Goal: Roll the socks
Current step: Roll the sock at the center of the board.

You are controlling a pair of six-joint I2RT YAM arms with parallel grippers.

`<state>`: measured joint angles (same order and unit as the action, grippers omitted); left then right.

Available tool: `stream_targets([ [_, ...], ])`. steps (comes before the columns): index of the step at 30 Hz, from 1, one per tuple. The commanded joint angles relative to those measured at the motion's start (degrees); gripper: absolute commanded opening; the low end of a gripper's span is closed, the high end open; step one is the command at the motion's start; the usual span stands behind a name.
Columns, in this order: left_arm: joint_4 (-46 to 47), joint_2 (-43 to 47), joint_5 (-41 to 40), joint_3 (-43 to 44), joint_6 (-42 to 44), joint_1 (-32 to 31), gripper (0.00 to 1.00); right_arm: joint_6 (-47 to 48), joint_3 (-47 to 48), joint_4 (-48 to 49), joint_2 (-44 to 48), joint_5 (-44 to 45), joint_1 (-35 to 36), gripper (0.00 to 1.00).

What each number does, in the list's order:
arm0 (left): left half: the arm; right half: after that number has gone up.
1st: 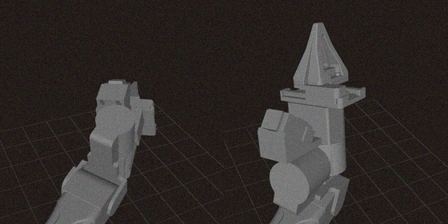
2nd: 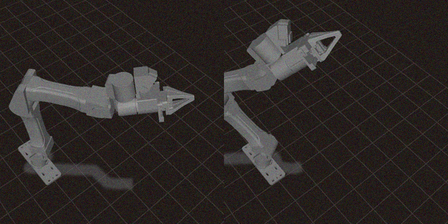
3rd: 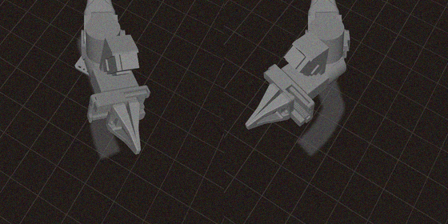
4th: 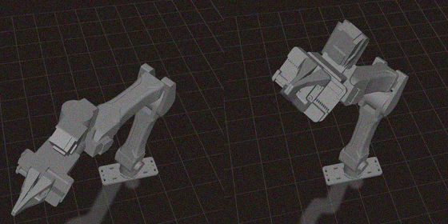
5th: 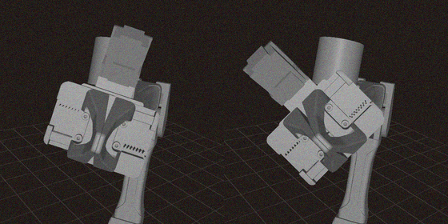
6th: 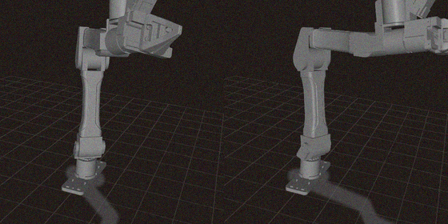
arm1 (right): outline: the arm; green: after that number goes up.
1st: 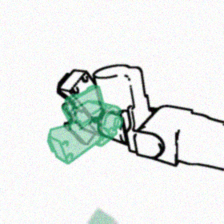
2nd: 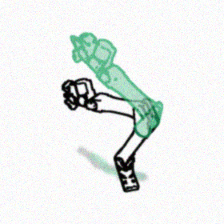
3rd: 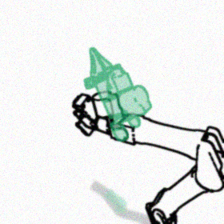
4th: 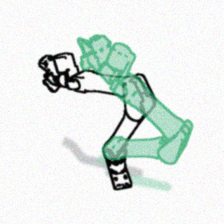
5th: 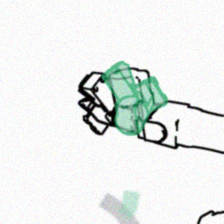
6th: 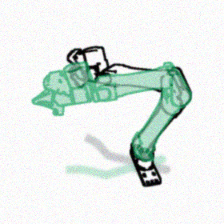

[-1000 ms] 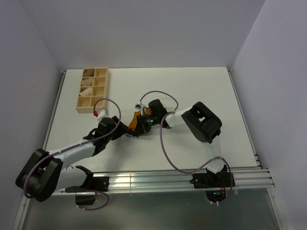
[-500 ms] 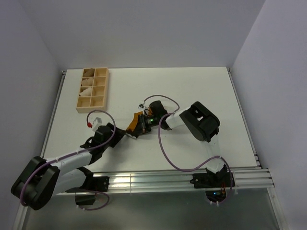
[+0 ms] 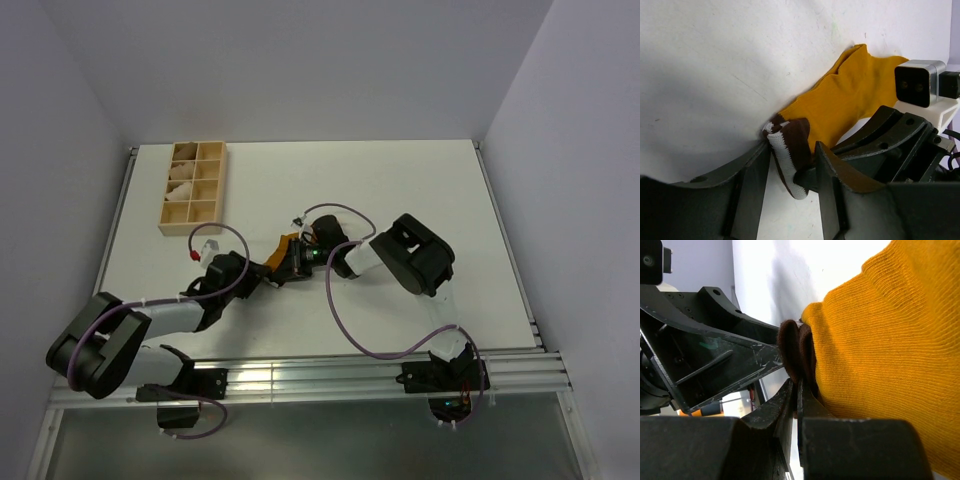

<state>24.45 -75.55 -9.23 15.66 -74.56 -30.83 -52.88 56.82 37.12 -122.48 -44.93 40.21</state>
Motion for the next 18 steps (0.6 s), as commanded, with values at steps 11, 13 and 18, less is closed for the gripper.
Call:
stream_targets([
  [11, -2.82, -1.53, -1.22, 0.86, 0.47, -0.2, 0.16, -3.9, -1.27, 6.74, -2.33, 1.6, 0.93, 0.0],
  [13, -3.0, -2.32, -1.22, 1.48, 0.91, -0.2, 0.08, -2.41, -1.01, 5.25, -1.89, 2.12, 1.1, 0.0],
  [18, -6.16, -3.55, -1.66, 4.11, 2.05, -0.2, 0.0, 2.68, -1.71, 0.59, 2.31, 6.41, 1.19, 0.21],
])
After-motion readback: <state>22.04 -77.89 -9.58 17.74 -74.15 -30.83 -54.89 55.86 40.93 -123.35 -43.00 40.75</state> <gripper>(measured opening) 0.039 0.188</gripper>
